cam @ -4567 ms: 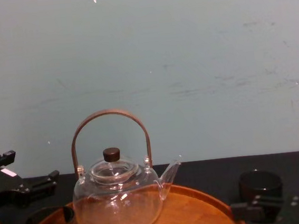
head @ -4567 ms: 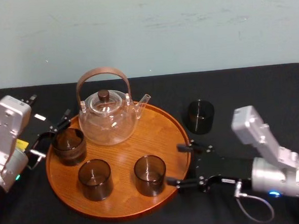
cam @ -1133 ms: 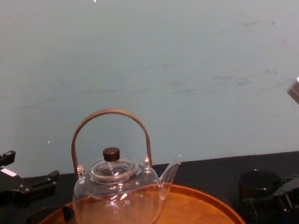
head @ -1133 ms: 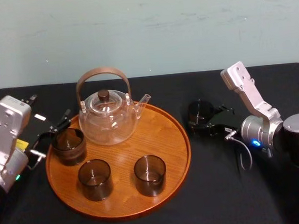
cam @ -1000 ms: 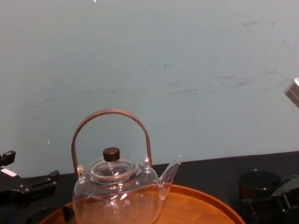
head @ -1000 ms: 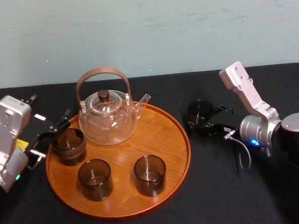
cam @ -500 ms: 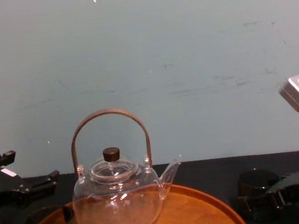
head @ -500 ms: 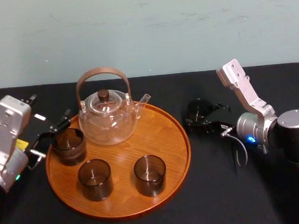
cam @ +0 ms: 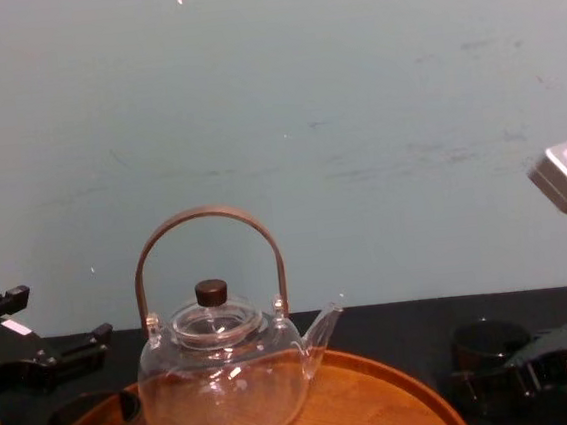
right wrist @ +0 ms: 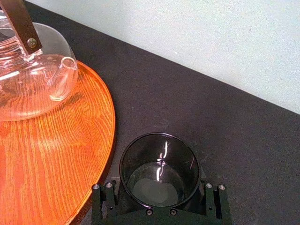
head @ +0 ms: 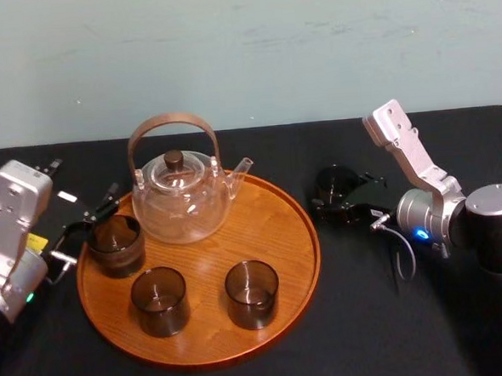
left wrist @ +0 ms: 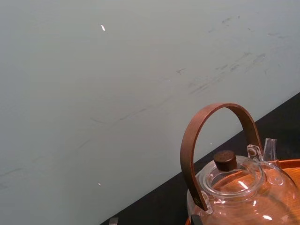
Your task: Pick up the glass from the table and place it on the tray.
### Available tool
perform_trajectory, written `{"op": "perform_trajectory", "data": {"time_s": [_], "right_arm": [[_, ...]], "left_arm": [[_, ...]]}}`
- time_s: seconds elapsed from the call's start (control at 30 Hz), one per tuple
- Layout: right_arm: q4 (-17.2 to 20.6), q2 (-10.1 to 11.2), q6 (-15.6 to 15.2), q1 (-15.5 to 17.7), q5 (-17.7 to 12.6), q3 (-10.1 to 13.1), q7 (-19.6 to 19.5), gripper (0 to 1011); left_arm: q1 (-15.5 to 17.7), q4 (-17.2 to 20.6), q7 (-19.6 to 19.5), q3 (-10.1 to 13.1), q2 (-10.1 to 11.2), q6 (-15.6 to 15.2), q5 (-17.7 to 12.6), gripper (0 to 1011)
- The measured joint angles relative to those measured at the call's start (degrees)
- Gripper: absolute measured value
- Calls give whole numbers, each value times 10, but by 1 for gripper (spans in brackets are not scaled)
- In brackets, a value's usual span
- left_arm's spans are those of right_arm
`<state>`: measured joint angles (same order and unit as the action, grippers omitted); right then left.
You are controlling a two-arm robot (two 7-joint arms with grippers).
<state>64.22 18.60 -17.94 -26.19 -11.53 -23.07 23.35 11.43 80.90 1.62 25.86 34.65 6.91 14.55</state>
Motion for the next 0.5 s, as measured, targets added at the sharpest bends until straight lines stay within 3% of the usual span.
{"op": "perform_trajectory", "data": {"time_s": [0.07, 0.5], "right_arm": [[0, 0, 0, 0, 0, 0, 0, 905], [1, 0, -1, 0, -2, 1, 0, 904]], "left_arm": [[0, 0, 0, 0, 0, 0, 0, 1001], [0, 0, 0, 0, 0, 0, 0, 1001]]}}
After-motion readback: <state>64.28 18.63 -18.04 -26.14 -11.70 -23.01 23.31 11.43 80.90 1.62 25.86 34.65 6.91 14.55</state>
